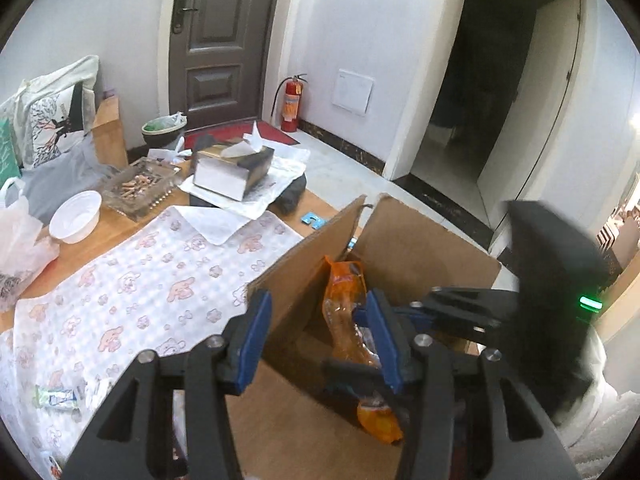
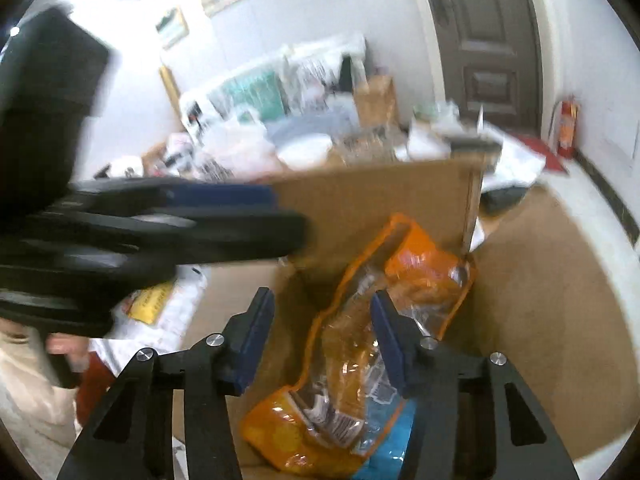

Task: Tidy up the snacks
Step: 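Carry the orange sausage snack into the cardboard box and release it, then move the right gripper back over the yellow cheese cracker pack, then lower the right gripper around the yellow cheese cracker pack to grasp it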

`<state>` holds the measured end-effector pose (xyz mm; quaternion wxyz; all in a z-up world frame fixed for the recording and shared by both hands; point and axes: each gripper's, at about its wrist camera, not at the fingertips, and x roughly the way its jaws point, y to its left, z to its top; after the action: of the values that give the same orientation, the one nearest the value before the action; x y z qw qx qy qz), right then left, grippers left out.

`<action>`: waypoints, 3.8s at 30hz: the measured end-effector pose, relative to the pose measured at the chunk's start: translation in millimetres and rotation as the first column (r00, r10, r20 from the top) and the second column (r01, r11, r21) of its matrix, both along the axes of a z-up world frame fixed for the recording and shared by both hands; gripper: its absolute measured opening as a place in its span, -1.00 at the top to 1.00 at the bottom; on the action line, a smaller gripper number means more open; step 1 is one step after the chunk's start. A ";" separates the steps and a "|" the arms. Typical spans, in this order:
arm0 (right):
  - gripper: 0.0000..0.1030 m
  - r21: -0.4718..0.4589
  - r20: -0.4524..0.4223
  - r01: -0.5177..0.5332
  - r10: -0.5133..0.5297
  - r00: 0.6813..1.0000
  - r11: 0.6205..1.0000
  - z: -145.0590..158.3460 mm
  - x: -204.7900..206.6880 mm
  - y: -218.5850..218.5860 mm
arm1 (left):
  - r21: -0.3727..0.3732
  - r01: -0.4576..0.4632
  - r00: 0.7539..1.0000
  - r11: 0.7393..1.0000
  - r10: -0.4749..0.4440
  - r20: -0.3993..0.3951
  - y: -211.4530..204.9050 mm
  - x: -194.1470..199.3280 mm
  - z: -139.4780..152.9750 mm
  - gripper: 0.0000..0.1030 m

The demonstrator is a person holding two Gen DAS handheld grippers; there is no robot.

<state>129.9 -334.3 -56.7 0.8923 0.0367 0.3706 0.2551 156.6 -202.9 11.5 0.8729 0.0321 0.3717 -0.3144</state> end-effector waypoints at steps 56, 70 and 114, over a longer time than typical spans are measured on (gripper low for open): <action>0.04 -0.110 -0.114 -0.030 0.017 0.993 0.993 -91.4 -32.4 253.4 | 0.046 -0.596 0.794 0.801 0.597 -0.112 348.9 -94.6 -152.7 -0.23; 0.04 -0.157 -0.124 -0.183 0.165 0.978 0.970 -98.6 -40.2 314.1 | 0.049 -0.554 0.822 0.831 0.555 -0.127 359.0 -91.9 -165.8 -0.25; -0.38 -0.282 -0.134 -0.242 0.211 0.968 0.928 -105.6 -33.0 363.3 | -0.133 -0.626 0.772 0.768 0.588 -0.242 398.4 -101.5 -165.5 -0.21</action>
<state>97.0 29.0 -162.3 0.8323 -0.1276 0.4513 0.2956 55.1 195.4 -154.0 0.8873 -0.2101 0.4072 -0.0525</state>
